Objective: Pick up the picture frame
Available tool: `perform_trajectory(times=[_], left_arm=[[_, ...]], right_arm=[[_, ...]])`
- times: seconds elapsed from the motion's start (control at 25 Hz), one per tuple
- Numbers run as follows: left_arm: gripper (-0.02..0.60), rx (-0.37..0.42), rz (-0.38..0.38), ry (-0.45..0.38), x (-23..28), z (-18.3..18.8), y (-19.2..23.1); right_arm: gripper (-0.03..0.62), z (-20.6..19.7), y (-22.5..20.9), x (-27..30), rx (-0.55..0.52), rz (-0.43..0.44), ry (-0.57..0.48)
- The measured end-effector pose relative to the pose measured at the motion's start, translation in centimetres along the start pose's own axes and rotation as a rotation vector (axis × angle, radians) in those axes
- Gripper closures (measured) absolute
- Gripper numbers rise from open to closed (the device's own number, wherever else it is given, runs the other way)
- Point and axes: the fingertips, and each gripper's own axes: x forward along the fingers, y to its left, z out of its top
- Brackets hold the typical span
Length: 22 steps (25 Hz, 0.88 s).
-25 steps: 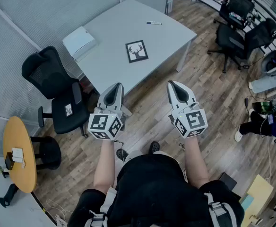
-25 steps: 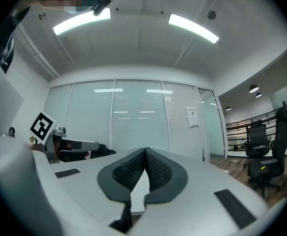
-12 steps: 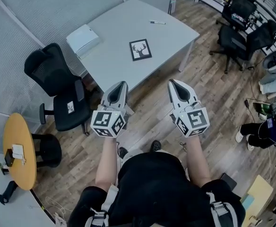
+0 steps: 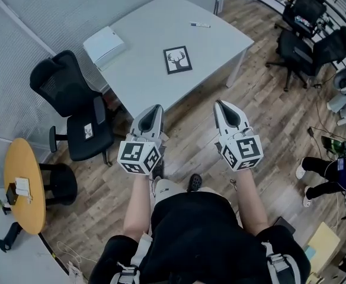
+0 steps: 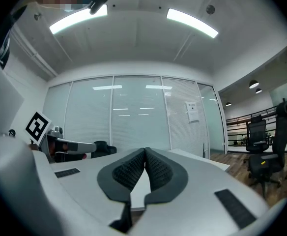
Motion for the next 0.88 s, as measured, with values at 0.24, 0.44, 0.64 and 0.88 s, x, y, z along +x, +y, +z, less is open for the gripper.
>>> perform_trajectory(times=[0.24, 0.44, 0.64, 0.88], left_arm=[[0.557, 0.005, 0.016, 0.051, 2.6, -1.5, 2.4], [0.555, -0.021, 0.003, 0.073, 7.2, -2.1, 5.9], [0.554, -0.025, 0.002, 0.094, 12.7, -2.0, 9.6], [0.494, -0.057, -0.029, 0.112, 18.4, -1.3, 14.3]], right_arm=[[0.577, -1.8, -0.8, 3.3, 0.018, 0.009, 0.036], [0.577, -2.4, -2.6, 8.6, 0.021, -0.013, 0.062], [0.542, -2.2, -4.8, 14.7, 0.029, 0.007, 0.088], [0.5, -2.2, -7.5, 22.1, 0.049, -0.019, 0.114]])
